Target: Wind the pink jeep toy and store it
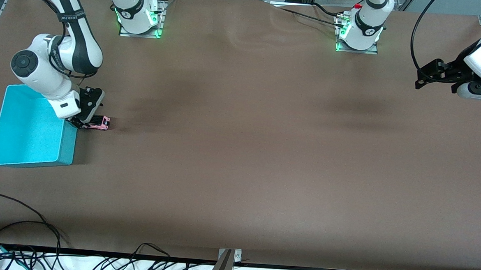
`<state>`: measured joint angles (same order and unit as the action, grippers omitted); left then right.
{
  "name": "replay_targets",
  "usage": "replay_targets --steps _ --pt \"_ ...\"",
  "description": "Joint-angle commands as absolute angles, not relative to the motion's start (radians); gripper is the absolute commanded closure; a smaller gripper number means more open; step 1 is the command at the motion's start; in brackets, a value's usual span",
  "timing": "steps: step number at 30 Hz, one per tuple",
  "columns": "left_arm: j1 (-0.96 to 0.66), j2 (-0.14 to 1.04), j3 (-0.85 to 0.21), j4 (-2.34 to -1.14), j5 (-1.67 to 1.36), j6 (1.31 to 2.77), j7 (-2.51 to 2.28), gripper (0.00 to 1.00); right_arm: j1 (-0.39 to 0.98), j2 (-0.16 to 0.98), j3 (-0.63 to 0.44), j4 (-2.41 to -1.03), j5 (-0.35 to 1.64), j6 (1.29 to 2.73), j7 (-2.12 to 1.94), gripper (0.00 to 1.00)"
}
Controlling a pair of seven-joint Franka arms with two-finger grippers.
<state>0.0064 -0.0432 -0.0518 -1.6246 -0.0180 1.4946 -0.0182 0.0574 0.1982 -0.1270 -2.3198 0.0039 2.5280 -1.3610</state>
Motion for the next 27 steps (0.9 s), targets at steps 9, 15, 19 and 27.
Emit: replay_targets --steps 9,15,19,27 --pt "0.017 -0.005 -0.067 -1.583 -0.005 1.473 -0.049 0.00 0.018 0.264 -0.133 -2.336 0.020 2.603 -1.500 0.04" --pt "0.014 -0.002 -0.067 -1.582 0.006 1.477 -0.051 0.00 0.018 0.299 -0.133 -2.336 0.018 2.663 -1.514 0.09" --pt "0.014 0.015 -0.069 -1.582 0.009 1.480 -0.049 0.00 0.018 0.318 -0.132 -2.336 0.018 2.687 -1.517 0.12" --pt "0.020 0.043 -0.064 -1.546 0.000 1.480 -0.049 0.00 0.017 0.322 -0.133 -2.336 0.023 2.704 -1.546 0.56"
